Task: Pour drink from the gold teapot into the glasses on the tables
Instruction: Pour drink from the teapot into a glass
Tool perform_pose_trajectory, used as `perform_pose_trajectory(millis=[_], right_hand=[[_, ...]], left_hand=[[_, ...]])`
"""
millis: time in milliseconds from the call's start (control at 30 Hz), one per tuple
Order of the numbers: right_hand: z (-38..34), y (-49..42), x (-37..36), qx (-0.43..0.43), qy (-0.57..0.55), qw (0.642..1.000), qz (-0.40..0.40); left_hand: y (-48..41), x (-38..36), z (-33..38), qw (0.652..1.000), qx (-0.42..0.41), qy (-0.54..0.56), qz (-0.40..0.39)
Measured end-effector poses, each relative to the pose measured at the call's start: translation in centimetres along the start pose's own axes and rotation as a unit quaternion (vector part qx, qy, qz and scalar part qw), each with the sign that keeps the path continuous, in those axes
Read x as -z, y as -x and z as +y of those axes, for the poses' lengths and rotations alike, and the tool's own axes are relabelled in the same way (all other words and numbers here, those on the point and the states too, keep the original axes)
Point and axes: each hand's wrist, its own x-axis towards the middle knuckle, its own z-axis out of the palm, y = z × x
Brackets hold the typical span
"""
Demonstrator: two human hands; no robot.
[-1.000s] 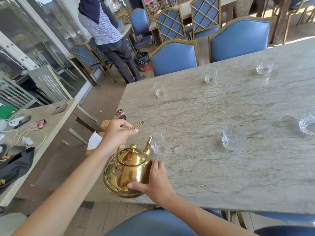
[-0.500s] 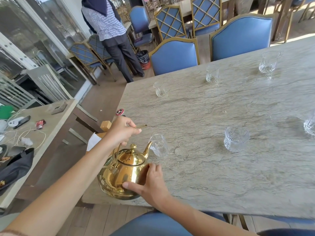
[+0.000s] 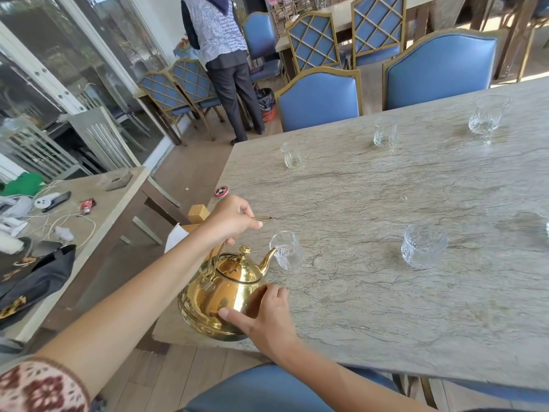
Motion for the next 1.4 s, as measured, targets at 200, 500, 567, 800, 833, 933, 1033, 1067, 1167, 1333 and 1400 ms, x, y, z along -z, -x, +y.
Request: perform_pose_trajectory(millis=[200,500,567,800,833,933,1033,1067,1167,1333,1400], right_hand=[[-0.6,0.4,-0.1,-0.001,0.001,1.0,0.001],[-1.1,0.5,-0.7,-0.007,-0.003,1.0,-0.008],[-1.2,0.4,-0.8,-0.005,-0.006,1.0,-0.008],[-1.6,0.3,-1.1,0.005,-0.013,1.0,0.004],[-1.6,0.3,-1.2,0.004,-0.014,1.0,0.005],[-1.7,0.3,-1.3,0.001,-0.016,1.0,0.006],[-1.8,0.4,-1.3,0.0,-0.022,1.0,0.005],[-1.8,0.3,-1.4,0.0,-0.024,1.0,0.006],[-1.9,0.3,-1.6,-0.002,-0.021,1.0,0.007],[-1.9,0.1,-2.0,-0.005,-0.015,1.0,0.007],[-2.0,0.1,-2.1,-0.005,-0.015,1.0,0.011]], left_hand=[[0.1,0.3,0.0,1.0,0.002,-0.007,-0.004],[-0.1,0.7,-0.2,1.0,0.002,-0.023,-0.02],[-0.2,0.8,-0.1,0.999,0.002,-0.026,-0.022],[0.1,1.3,0.2,0.998,-0.017,-0.054,-0.028],[0.1,1.4,0.3,0.998,-0.019,-0.057,-0.029],[0.1,1.4,0.5,0.997,-0.022,-0.068,-0.032],[0.1,1.5,0.6,0.996,-0.024,-0.077,-0.037],[0.1,1.5,0.6,0.996,-0.025,-0.082,-0.038],[0.3,1.6,0.6,0.995,-0.028,-0.092,-0.039],[0.3,1.7,0.6,0.994,-0.026,-0.092,-0.044],[0.3,1.9,0.6,0.995,-0.023,-0.091,-0.043]])
